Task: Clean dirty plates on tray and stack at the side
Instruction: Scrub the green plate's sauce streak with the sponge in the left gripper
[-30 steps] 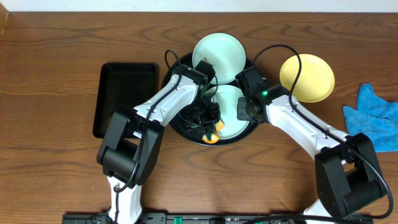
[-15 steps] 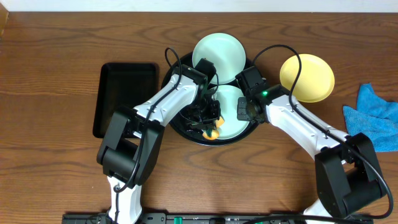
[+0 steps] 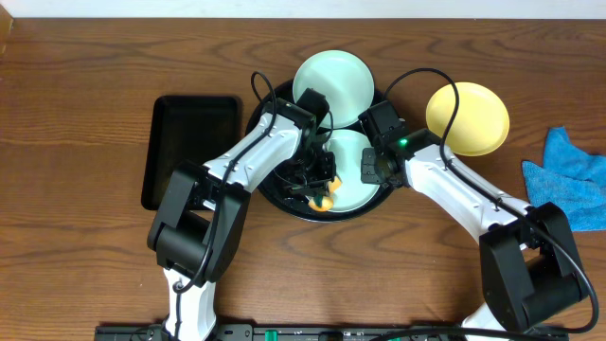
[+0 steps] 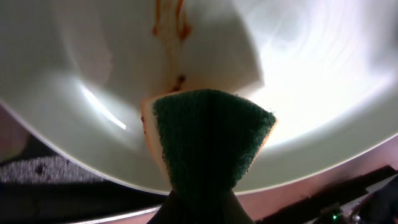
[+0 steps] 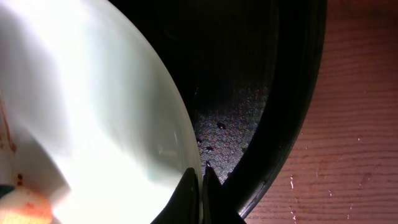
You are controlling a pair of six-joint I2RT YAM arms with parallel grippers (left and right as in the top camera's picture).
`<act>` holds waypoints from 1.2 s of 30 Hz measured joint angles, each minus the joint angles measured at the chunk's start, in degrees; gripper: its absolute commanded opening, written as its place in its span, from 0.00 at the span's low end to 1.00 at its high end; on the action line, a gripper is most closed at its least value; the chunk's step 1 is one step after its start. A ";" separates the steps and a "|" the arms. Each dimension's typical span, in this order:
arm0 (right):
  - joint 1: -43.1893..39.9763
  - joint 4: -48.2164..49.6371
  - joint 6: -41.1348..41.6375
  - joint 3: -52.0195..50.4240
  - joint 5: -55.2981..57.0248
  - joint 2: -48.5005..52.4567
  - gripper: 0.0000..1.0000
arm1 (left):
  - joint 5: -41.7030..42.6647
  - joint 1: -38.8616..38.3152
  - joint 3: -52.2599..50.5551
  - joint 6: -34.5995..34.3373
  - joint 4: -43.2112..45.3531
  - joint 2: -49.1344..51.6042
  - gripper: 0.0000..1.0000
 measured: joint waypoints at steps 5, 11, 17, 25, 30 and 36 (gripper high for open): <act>0.00 -0.02 0.00 0.00 0.00 0.00 0.01 | -0.09 0.00 -0.76 0.00 1.20 0.00 0.08; 0.00 0.00 0.00 0.00 0.00 0.00 0.01 | -0.09 0.00 -0.76 0.00 0.42 0.00 0.08; 0.00 0.00 0.00 0.00 0.00 0.00 0.01 | -0.09 0.00 -0.85 0.02 1.86 0.00 0.08; 0.00 -0.17 0.00 0.00 -0.04 0.00 0.01 | -0.04 0.00 -0.96 0.00 2.69 1.31 0.08; 0.00 -0.22 0.00 -0.37 -0.09 0.00 0.01 | 0.09 0.04 -0.96 0.00 3.02 2.10 0.08; 0.00 -0.20 0.00 -0.39 -0.02 0.00 0.01 | 0.22 0.07 -0.96 0.00 3.82 2.10 0.08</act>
